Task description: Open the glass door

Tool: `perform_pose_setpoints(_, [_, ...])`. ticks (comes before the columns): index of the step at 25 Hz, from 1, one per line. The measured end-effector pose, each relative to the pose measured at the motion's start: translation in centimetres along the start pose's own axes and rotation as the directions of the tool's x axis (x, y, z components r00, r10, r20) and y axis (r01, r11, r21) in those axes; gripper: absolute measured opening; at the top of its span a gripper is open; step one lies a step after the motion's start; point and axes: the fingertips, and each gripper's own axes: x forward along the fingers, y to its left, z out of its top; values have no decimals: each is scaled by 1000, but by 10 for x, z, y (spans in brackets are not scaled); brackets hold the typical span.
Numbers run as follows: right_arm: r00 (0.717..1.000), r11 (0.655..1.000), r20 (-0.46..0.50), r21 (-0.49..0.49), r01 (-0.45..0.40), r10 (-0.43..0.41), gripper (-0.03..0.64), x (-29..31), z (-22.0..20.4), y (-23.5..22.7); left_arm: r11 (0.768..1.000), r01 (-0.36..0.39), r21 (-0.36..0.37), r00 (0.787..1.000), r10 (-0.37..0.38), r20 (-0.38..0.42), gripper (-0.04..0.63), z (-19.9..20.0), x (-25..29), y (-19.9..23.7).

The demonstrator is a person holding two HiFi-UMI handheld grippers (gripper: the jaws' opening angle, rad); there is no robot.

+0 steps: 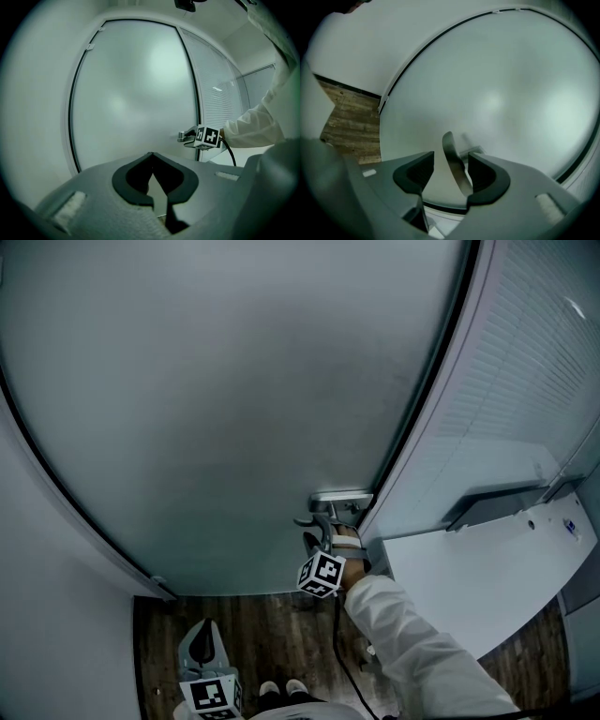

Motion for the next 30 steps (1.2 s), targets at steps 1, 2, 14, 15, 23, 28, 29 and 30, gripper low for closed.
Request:
perform_pose_setpoints(1, [1000, 1000, -2, -14, 1, -1, 226, 3, 1, 1, 1000, -2, -1, 1000, 2, -3, 3, -1, 0, 0])
perform_pose_setpoints(2, [1000, 1000, -3, -28, 9, -9, 208, 5, 3, 1, 1000, -5, 0, 1000, 5, -5, 3, -1, -1, 0])
perform_pose_setpoints(14, [998, 981, -9, -183, 56, -58, 129, 8, 16, -4, 1000, -7, 5, 1000, 7, -17, 3, 1, -4, 3])
perform_pose_setpoints(15, [997, 971, -12, -229, 74, -79, 123, 6, 16, -7, 1000, -4, 6, 1000, 4, -19, 3, 2, -5, 2])
perform_pose_setpoints(23, [992, 934, -19, -339, 111, -125, 106, 8, 16, -5, 999, 48, 13, 998, -48, -28, 4, -10, 11, -21])
perform_pose_setpoints(28, [986, 913, -16, -380, 148, -166, 104, 9, 21, -6, 998, 62, 22, 998, -61, -34, 3, -9, 11, -24])
perform_pose_setpoints(29, [985, 910, 3, -381, 161, -173, 104, 8, 26, -5, 998, 62, 24, 998, -61, -34, 3, -9, 10, -24])
perform_pose_setpoints(30, [983, 910, 21, -375, 175, -180, 104, 7, 32, -4, 998, 62, 26, 998, -62, -33, 4, -8, 8, -24])
